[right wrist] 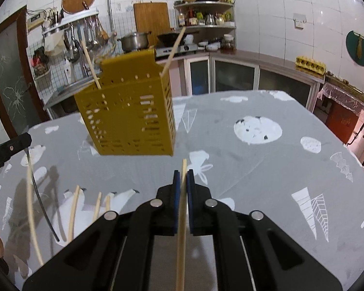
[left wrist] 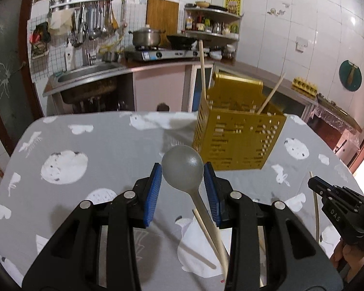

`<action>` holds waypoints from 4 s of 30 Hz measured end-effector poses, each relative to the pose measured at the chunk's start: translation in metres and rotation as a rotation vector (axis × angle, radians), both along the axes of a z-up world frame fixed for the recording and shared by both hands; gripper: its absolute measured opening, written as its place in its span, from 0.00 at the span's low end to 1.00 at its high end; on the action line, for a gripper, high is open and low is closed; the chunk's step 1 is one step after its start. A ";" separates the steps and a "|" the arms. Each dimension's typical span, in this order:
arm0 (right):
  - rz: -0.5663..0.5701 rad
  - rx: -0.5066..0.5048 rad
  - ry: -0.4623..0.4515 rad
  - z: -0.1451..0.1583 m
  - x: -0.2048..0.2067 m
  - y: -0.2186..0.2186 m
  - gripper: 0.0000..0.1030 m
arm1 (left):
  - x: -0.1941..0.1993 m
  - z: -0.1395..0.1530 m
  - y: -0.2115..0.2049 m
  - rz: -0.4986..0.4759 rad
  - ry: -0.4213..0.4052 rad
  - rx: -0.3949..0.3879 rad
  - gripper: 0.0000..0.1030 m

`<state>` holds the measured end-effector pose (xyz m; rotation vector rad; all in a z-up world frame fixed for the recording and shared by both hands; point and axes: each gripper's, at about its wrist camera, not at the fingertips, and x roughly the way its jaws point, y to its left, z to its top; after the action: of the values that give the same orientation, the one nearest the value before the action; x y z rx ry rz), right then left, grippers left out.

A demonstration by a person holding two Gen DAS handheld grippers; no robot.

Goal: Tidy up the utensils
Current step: 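Drop the spoon into the yellow holder with the left tool while the right drops its chopstick, then grasp a chopstick with the right tool while the left grasps another chopstick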

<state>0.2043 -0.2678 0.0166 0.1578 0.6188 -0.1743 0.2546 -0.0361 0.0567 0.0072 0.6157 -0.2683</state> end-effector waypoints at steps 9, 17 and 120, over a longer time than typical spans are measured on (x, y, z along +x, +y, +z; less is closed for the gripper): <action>-0.005 -0.010 -0.076 0.024 -0.005 -0.006 0.06 | 0.002 0.018 0.008 0.008 -0.071 0.019 0.34; -0.013 -0.018 -0.130 0.042 -0.005 -0.010 0.06 | 0.007 0.031 0.011 0.013 -0.137 0.068 0.34; 0.074 0.029 0.310 -0.060 0.013 0.058 0.09 | 0.023 -0.078 0.023 -0.009 0.167 0.156 0.95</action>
<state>0.2178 -0.2099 -0.0433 0.1366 0.9353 -0.1183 0.2778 -0.0134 -0.0211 0.1394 0.8022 -0.2305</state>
